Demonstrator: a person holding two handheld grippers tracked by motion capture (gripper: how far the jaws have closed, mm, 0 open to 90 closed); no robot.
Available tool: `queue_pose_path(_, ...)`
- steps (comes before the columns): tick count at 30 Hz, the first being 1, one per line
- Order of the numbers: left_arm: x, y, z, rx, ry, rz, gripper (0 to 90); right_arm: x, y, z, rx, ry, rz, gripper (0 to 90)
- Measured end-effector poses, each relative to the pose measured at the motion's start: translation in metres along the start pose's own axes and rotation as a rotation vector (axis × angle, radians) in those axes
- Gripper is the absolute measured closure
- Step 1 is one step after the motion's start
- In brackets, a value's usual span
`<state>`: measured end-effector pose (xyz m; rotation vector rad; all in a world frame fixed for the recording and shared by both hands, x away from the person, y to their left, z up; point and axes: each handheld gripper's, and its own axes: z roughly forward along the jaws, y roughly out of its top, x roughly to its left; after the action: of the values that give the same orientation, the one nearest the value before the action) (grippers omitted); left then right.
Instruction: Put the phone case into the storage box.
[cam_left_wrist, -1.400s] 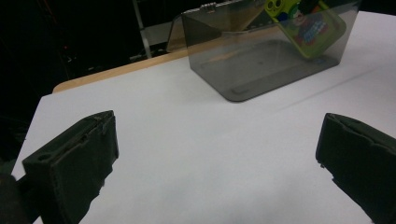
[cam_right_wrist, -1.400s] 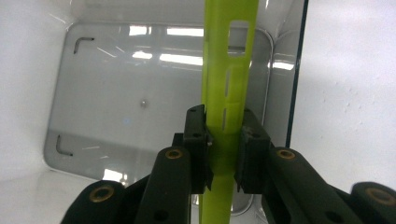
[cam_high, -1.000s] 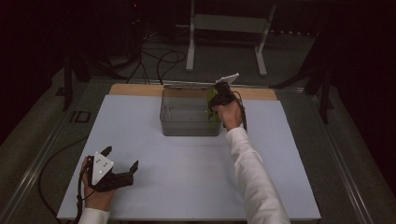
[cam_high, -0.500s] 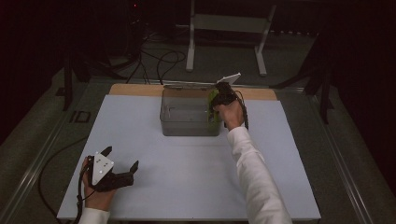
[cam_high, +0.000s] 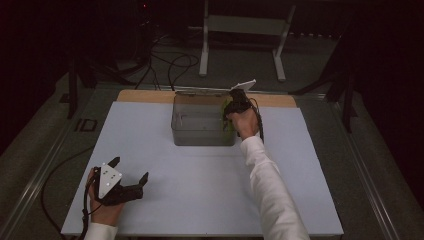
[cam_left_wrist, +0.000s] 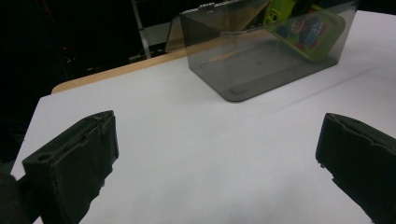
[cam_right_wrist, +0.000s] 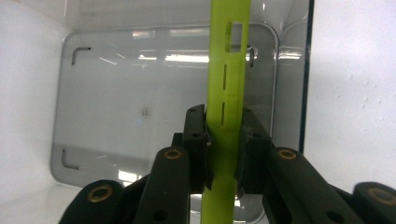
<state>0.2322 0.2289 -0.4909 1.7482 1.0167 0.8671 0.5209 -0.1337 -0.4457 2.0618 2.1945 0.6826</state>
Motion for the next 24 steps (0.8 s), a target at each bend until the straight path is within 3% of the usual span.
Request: queue_pose_path(24, -0.0002, -0.0001, 0.0000, 0.002, 0.000, 0.002, 0.0, 0.0061, -0.0004, 0.0063, -0.008, -0.019, 0.019, 76.8)
